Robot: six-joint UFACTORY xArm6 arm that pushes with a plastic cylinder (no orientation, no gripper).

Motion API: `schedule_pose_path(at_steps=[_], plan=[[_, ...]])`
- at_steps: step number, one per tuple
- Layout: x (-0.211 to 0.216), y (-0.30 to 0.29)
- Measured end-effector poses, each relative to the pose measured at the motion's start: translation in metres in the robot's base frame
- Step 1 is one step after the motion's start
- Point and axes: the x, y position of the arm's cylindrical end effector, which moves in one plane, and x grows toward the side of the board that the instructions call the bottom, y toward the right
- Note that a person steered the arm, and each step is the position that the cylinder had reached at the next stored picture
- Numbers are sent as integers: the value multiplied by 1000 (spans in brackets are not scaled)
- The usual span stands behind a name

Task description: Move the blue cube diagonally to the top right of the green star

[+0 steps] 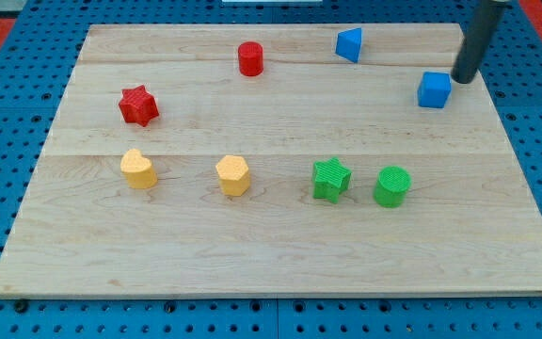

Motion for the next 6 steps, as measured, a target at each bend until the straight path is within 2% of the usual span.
schedule_pose_path(at_steps=[2, 3, 4, 5, 6], plan=[[11, -91], [-1, -74], [32, -102], [45, -100], [147, -72]])
